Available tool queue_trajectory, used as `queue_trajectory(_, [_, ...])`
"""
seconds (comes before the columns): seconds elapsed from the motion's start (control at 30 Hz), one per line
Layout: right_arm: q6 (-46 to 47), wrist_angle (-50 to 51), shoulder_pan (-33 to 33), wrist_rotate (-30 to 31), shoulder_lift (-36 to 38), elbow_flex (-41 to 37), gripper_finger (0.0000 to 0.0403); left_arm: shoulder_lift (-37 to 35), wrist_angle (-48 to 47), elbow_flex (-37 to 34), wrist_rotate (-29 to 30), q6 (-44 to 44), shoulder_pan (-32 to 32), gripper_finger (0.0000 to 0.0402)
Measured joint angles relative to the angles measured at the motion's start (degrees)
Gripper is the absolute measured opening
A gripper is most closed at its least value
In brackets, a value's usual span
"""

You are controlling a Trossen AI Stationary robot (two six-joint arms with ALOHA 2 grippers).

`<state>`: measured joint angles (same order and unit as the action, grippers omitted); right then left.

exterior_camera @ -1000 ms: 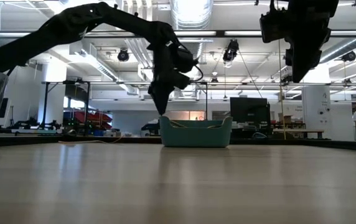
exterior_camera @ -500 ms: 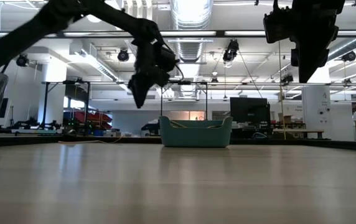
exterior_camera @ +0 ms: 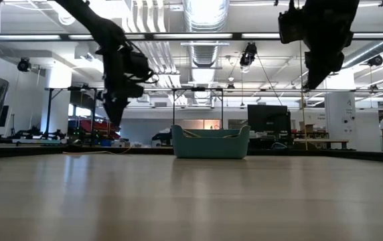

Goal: Sort silverware by color (type)
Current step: Put the orange fork into the white bin

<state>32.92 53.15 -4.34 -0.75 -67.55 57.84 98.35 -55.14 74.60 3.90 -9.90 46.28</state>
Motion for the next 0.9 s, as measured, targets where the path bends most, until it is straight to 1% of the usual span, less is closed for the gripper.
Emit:
queue_trajectory(0.07, [0.1,-0.1,0.0,0.7,0.0,0.0,0.0089,-0.3,0.0,-1.5,3.0,0.0,1.1,0.0113])
queue_trajectory(0.23, [0.5,-0.4,0.0,1.0,-0.1,0.0,0.0089,-0.1,0.1,-3.3,4.0,-2.4,3.4,0.0113])
queue_trajectory(0.43, [0.5,-2.3,0.0,1.0,-0.1,0.0,0.0089,1.3,0.2,-4.3,9.3,-4.3,4.4,0.0113])
queue_trajectory(0.63, [1.0,-2.8,0.0,1.0,-0.1,0.0,0.0089,1.7,-0.3,-7.1,9.5,-4.6,4.5,0.0113])
queue_trajectory(0.8, [0.6,-2.8,0.0,1.0,-0.1,0.0,0.0089,1.7,2.1,-9.9,9.5,-2.6,4.6,0.0113])
queue_trajectory(0.9, [-0.4,-2.9,0.0,1.3,-0.1,0.0,0.0089,1.7,5.3,-11.3,9.5,-1.1,4.6,0.0113])
